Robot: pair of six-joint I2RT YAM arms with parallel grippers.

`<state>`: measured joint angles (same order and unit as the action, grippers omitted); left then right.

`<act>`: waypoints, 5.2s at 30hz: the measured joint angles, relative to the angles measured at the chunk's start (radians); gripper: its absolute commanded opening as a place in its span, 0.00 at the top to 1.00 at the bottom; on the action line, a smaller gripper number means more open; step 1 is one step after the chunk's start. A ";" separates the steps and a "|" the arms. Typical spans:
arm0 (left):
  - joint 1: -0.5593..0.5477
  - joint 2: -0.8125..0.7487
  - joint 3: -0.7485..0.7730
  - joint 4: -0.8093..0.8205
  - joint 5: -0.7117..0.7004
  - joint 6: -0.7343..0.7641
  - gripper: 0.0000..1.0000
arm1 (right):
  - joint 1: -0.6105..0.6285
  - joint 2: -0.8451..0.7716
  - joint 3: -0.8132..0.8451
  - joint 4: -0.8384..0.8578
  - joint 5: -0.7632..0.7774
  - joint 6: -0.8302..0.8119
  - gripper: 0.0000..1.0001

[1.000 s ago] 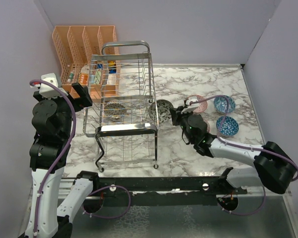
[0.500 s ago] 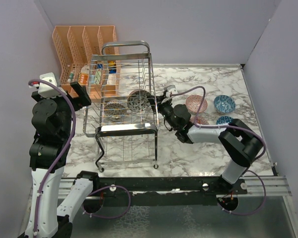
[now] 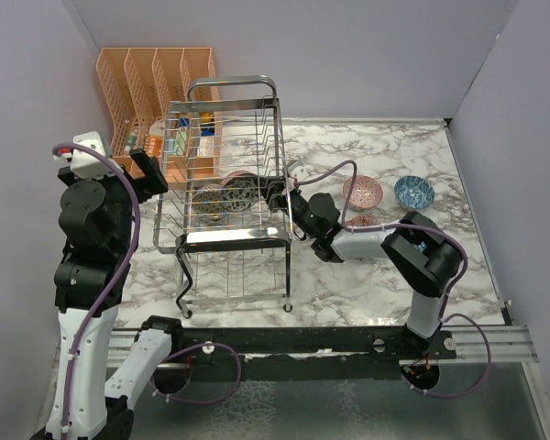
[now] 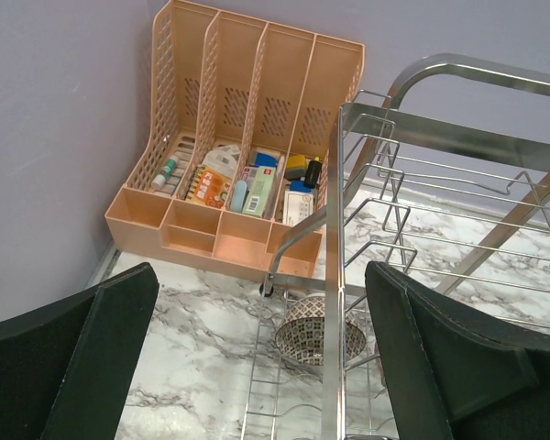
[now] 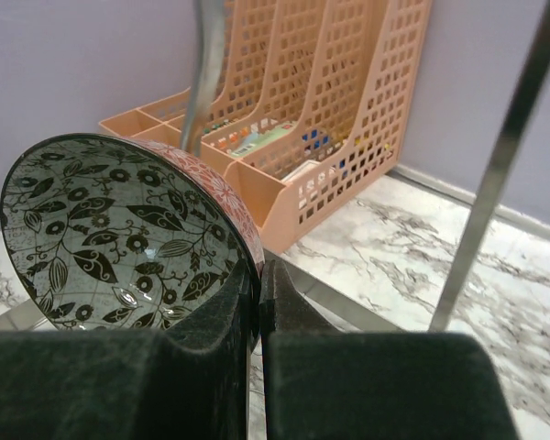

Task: Load the bowls into the dish rack

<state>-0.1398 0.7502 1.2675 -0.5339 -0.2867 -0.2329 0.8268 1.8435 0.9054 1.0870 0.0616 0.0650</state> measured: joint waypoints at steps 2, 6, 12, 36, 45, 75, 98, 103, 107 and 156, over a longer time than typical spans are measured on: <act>0.000 0.001 0.000 0.000 0.000 0.000 0.01 | 0.016 0.018 0.007 0.034 -0.008 -0.031 0.99; 0.000 0.001 0.000 0.000 -0.001 0.000 0.01 | 0.045 0.090 0.022 0.121 -0.026 -0.098 0.99; 0.000 0.001 0.001 -0.001 -0.003 0.000 0.01 | 0.097 0.217 0.035 0.252 -0.047 -0.252 0.99; 0.000 0.021 0.015 -0.006 -0.003 0.003 0.01 | 0.177 0.393 0.170 0.351 -0.083 -0.657 0.99; 0.000 0.026 0.015 -0.006 -0.003 0.012 0.01 | 0.208 0.443 0.204 0.359 -0.101 -0.755 0.99; 0.000 0.026 0.015 -0.006 -0.002 0.016 0.01 | 0.214 0.455 0.206 0.372 -0.124 -0.861 0.51; 0.000 0.026 0.015 -0.006 -0.002 0.016 0.01 | 0.214 0.451 0.129 0.375 -0.238 -0.903 0.15; 0.000 0.026 0.015 -0.006 -0.002 0.016 0.01 | 0.211 0.437 0.129 0.375 -0.222 -0.871 0.13; 0.000 0.026 0.015 -0.006 -0.002 0.015 0.01 | 0.195 0.422 0.129 0.375 -0.203 -0.825 0.12; 0.000 0.007 0.015 -0.008 0.011 0.011 0.01 | 0.062 -0.224 -0.242 0.096 0.246 -0.217 0.07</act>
<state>-0.1398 0.7574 1.2827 -0.5419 -0.2760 -0.2222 0.8890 1.6192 0.6632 1.1831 0.3080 -0.1524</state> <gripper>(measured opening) 0.992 0.927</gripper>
